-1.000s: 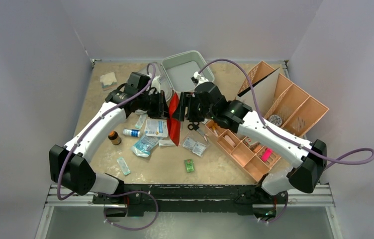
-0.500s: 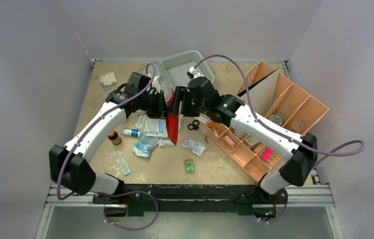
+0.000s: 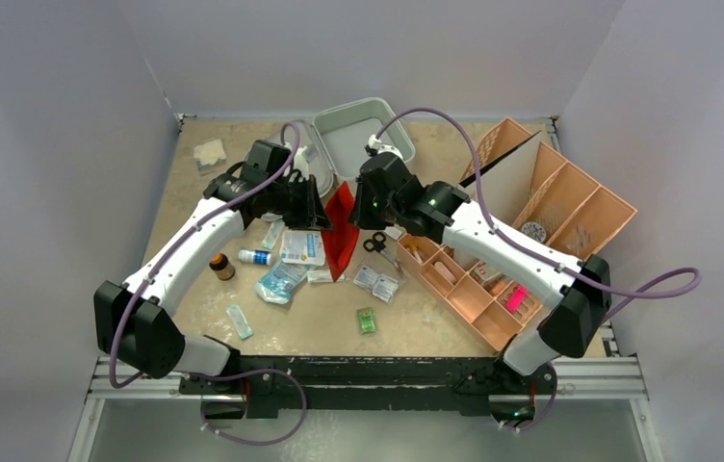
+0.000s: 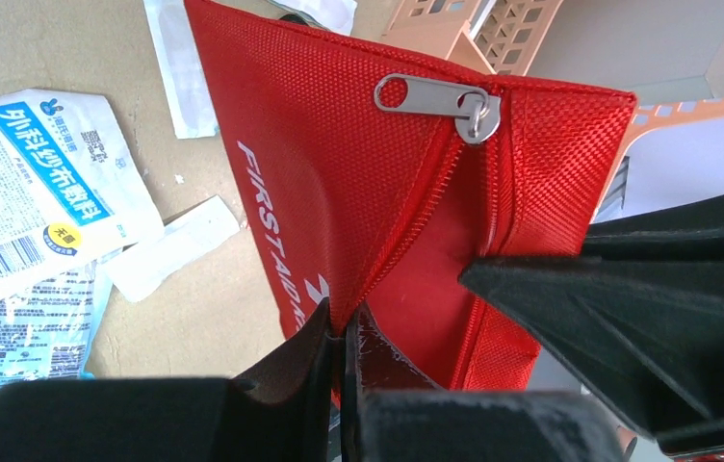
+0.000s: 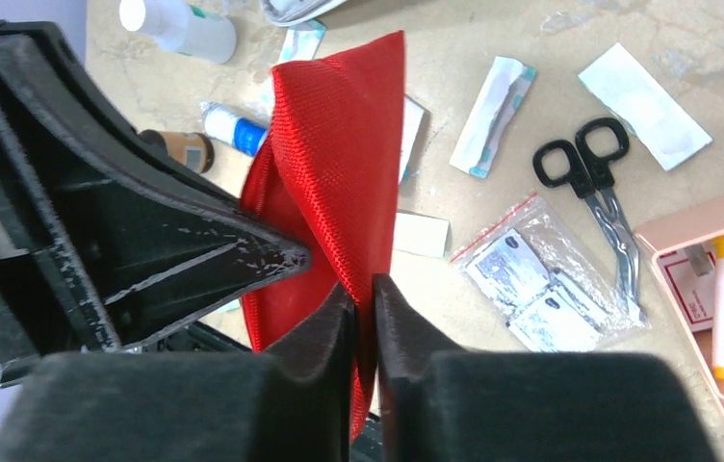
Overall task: Organize the medicine kit
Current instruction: Pick up the medicine pouch from the center of the board.
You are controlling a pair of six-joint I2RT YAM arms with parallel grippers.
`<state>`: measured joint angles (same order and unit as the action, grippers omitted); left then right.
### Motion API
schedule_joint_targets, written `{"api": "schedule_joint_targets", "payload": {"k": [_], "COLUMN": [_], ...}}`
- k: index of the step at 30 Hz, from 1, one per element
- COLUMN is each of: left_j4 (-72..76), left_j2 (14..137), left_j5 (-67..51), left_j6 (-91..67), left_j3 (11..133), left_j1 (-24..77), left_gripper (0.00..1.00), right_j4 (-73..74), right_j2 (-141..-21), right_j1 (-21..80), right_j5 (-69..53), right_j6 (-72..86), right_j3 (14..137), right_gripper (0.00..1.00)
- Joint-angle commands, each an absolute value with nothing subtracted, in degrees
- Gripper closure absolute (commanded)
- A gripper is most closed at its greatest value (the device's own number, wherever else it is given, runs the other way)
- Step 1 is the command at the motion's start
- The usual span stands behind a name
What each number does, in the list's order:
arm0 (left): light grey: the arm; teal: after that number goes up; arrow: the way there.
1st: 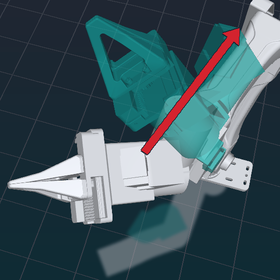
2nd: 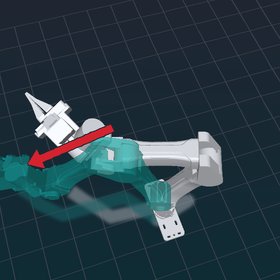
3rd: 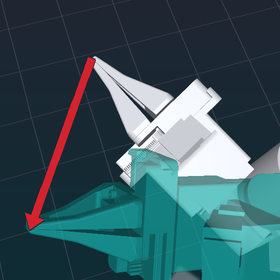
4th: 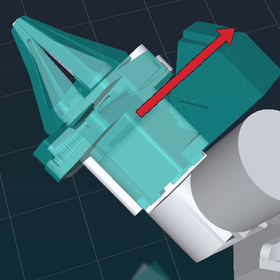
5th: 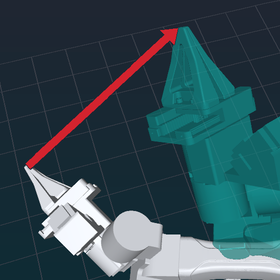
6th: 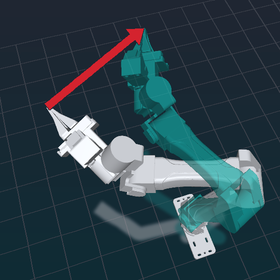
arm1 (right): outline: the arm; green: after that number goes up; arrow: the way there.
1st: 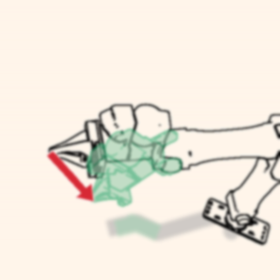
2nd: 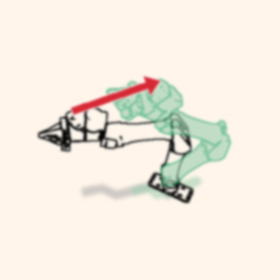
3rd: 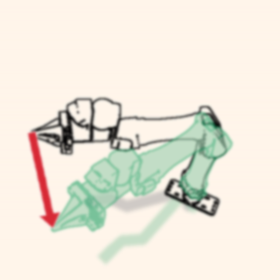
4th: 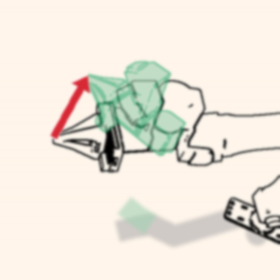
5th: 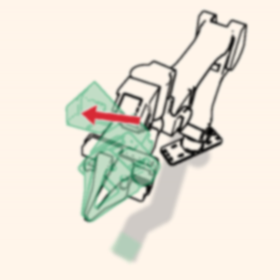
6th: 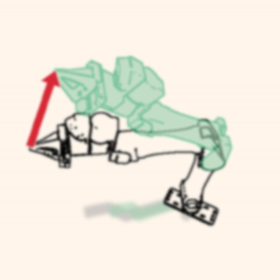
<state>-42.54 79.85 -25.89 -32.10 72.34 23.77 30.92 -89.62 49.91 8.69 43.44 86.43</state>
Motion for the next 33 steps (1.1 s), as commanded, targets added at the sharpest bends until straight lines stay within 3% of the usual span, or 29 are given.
{"api": "schedule_joint_targets", "payload": {"k": [1, 5, 9, 12, 19, 21, 28, 33], "left_j4": [-43.3, -45.2, -45.7, -47.7, -55.9, -56.6, -51.7, -53.8], "left_j2": [78.0, 77.6, 76.0, 75.0, 76.8, 77.2, 76.4, 82.7], "left_j5": [-27.3, -26.5, -30.7, -33.1, -30.6, -34.5, -32.5, -31.8], "left_j6": [-33.0, -32.2, -29.6, -25.7, -11.6, -5.1, 6.4, 15.3], "left_j3": [73.2, 73.2, 73.5, 74.6, 78.7, 78.4, 74.4, 74.1], "left_j1": [24.1, 24.1, 24.1, 24.1, 24.1, 24.1, 24.4, 26.5], "left_gripper": [1.00, 0.98, 0.72, 0.60, 0.53, 0.43, 0.43, 0.47], "right_j4": [32.4, 32.7, 33.9, 33.8, 34.9, 35.6, 38.3, 39.0], "right_j2": [-86.7, -85.1, -83.4, -81.4, -77.4, -75.9, -71.8, -68.4], "right_j1": [49.9, 49.8, 49.9, 49.9, 49.8, 49.9, 49.9, 49.9], "right_j5": [13.0, 14.4, 14.3, 13.7, 13.5, 14.3, 16.0, 16.2], "right_j6": [42.1, 40.2, 37.9, 36.5, 34.9, 34.6, 33.3, 33.8], "right_j3": [84.6, 83.8, 83.2, 81.7, 78.7, 78.1, 77.8, 76.6], "right_gripper": [0.97, 1.00, 1.00, 1.00, 1.00, 1.00, 1.00, 1.00]}}
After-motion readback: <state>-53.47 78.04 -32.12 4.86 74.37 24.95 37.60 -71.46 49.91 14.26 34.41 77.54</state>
